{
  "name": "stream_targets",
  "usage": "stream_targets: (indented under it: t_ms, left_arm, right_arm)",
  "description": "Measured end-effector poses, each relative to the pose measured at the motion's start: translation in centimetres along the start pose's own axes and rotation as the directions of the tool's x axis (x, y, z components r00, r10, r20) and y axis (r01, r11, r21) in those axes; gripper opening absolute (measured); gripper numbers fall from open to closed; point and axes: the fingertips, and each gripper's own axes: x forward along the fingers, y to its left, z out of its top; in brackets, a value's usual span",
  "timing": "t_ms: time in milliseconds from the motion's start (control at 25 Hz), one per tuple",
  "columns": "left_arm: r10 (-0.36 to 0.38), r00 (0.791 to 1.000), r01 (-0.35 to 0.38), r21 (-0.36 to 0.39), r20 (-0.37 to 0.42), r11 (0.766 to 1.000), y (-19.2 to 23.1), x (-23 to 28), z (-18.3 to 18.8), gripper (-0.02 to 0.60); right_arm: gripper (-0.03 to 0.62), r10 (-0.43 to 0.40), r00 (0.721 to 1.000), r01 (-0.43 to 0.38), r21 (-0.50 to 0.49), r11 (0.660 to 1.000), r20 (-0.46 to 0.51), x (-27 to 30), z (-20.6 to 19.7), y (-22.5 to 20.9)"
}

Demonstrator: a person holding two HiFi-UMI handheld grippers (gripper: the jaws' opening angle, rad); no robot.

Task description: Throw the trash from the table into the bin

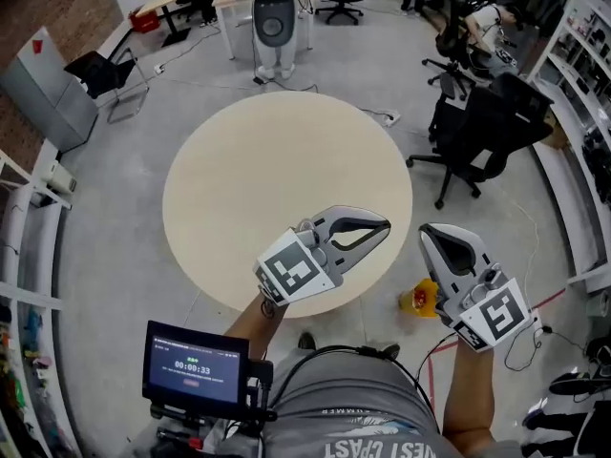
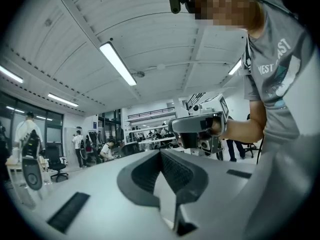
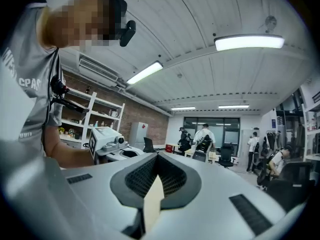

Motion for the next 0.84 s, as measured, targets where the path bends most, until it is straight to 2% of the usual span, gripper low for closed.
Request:
stream_targets:
  t_ms: [160, 360, 600, 840]
  left_arm:
    - [0.065, 0.997, -0.066, -0.031, -0.031, 0.997, 0.5, -2.9, -2.0, 0.041]
    - [0.112, 0.991, -0.118, -0.078, -0.071, 0.990, 0.3, -4.5, -4.9, 0.041]
    - [0.124, 0.988, -0.134, -0.118, -0.095, 0.984, -1.2, -7.7, -7.1, 0.041]
    - [0.091, 0.986, -0.112, -0.148, -0.142, 0.983, -4.3, -9.7, -7.9, 0.041]
  right_arm:
    - [0.009, 0.089, 0.996, -0.090, -0.006, 0.996, -0.015, 2.5, -0.4, 2.6]
    - [0.009, 0.156, 0.987, -0.156, 0.010, 0.988, -0.037, 3.3, -1.9, 3.6]
    - [0.009, 0.159, 0.984, -0.157, 0.033, 0.987, -0.078, 3.3, -3.3, 6.1]
    - [0.009, 0.146, 0.983, -0.139, 0.073, 0.988, -0.110, 0.9, -3.3, 8.7]
